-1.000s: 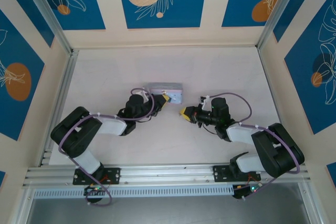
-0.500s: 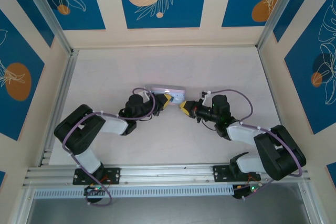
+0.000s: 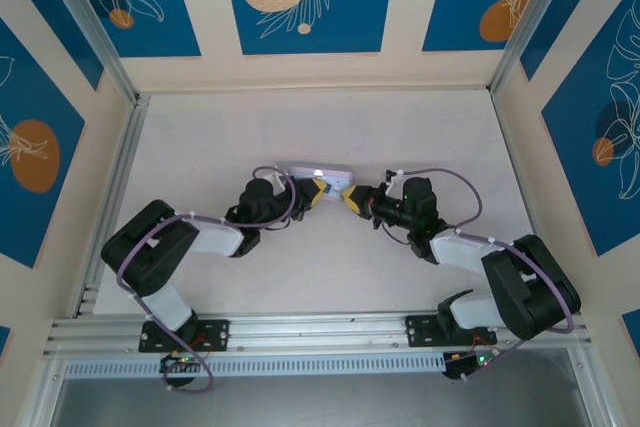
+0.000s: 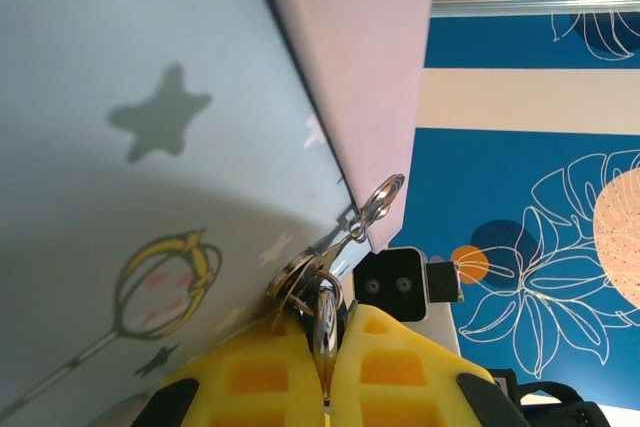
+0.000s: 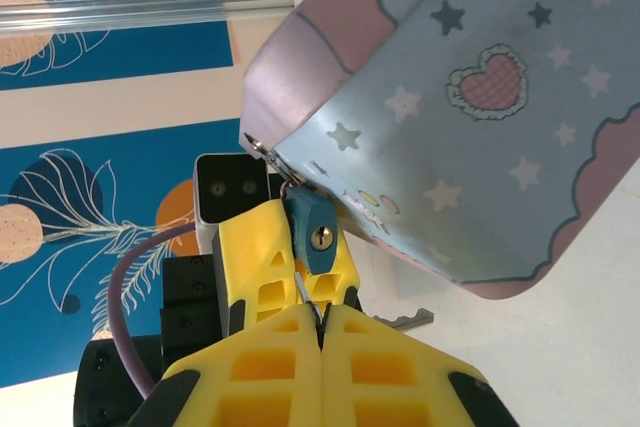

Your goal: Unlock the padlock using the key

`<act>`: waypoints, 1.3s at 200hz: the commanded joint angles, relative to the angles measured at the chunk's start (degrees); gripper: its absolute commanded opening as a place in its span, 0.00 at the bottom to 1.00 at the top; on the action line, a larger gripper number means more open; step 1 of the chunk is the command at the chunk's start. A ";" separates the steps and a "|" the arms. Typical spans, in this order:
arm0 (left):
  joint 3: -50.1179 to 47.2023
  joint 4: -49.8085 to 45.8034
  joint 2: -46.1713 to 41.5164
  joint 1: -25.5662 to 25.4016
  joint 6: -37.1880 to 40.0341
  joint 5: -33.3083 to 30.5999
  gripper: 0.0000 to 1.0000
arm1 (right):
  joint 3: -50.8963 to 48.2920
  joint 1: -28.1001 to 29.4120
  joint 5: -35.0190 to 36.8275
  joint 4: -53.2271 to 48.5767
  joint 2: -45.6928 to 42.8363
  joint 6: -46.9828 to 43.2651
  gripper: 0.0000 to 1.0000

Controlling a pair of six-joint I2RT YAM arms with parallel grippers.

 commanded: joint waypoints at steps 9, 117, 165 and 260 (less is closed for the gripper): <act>1.37 1.69 -1.88 0.43 1.01 0.46 0.00 | 1.16 1.36 3.23 2.08 0.85 2.39 0.00; 1.43 1.72 -1.82 0.33 0.77 0.46 0.00 | 1.79 3.02 6.42 3.67 3.89 3.61 0.00; 1.33 2.01 -1.68 0.33 0.70 0.46 0.00 | 2.91 3.13 6.29 3.74 4.87 3.70 0.00; 1.22 2.42 -1.58 0.33 0.65 0.64 0.00 | 3.55 4.23 6.46 4.63 6.47 3.96 0.00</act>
